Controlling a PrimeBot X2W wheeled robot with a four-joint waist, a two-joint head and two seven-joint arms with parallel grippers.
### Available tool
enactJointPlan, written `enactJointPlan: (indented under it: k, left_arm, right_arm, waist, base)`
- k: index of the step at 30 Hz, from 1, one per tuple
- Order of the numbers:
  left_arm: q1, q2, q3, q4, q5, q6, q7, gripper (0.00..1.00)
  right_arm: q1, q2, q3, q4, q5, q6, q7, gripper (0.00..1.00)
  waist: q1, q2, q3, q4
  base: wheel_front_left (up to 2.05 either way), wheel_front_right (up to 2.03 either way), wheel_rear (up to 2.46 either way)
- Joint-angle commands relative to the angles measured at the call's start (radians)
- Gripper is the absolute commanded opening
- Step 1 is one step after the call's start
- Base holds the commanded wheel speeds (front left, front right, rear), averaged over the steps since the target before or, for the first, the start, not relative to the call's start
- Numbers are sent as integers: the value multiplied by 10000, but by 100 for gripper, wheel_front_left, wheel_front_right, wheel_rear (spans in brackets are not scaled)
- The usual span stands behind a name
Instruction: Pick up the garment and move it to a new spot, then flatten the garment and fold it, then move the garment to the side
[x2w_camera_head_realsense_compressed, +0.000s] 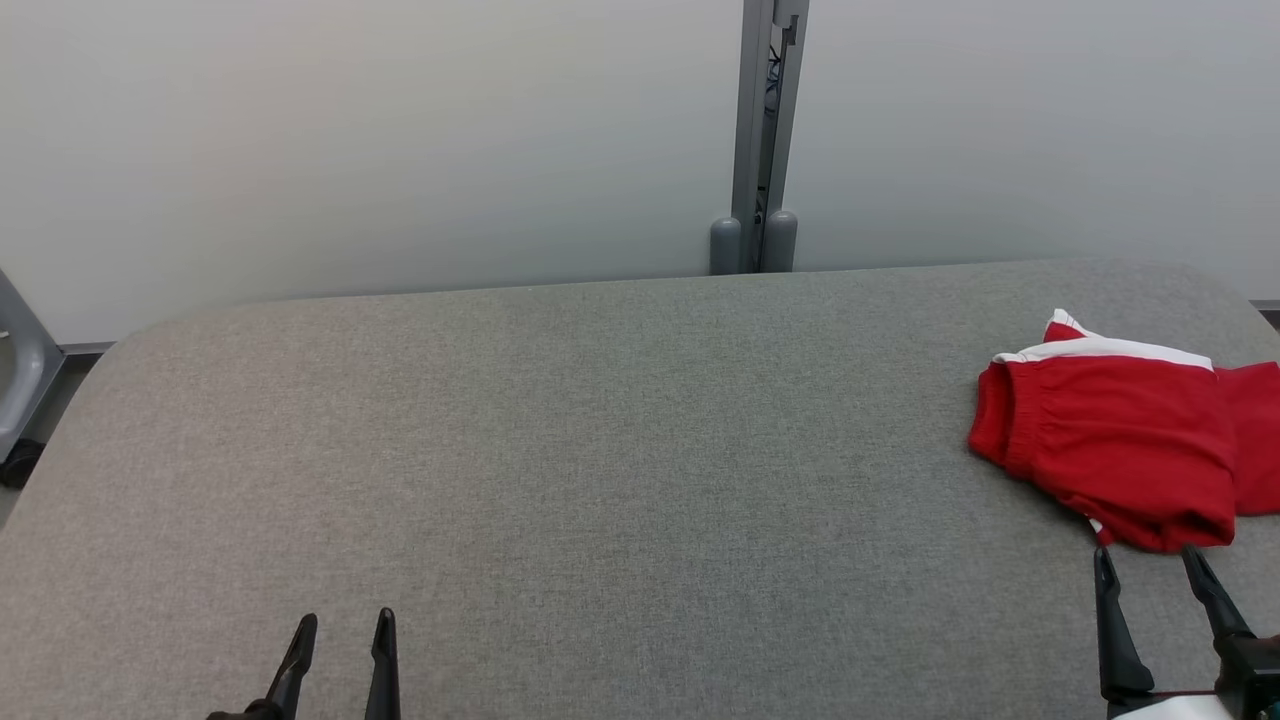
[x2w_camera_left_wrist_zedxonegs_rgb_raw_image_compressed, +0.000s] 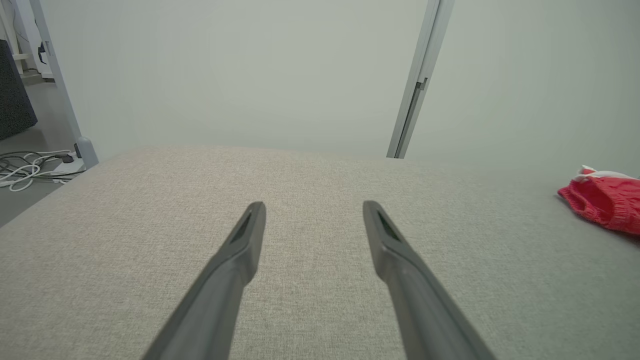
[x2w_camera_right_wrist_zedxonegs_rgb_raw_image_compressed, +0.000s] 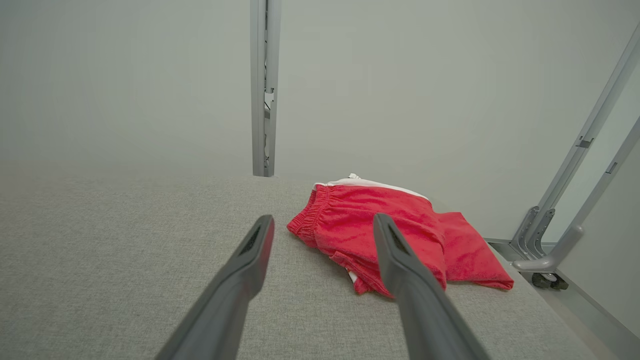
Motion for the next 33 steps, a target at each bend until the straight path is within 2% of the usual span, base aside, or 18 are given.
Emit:
enactJointPlan:
  k: [1,33]
  left_arm:
    - [-60,39,26,13,-47,30,-13,100]
    - [-11,39,72,32,-59,99,-13,100]
  right_arm:
    - [-95,-36,-44,-19,-24,-2,-49,100]
    - [-140,-36,315,145,-272,-2,-48,100]
  waist:
    - [0,0,0,-13]
    - [0,0,-9,-125]
  base:
    - [0,0,0]
    - [0,0,0]
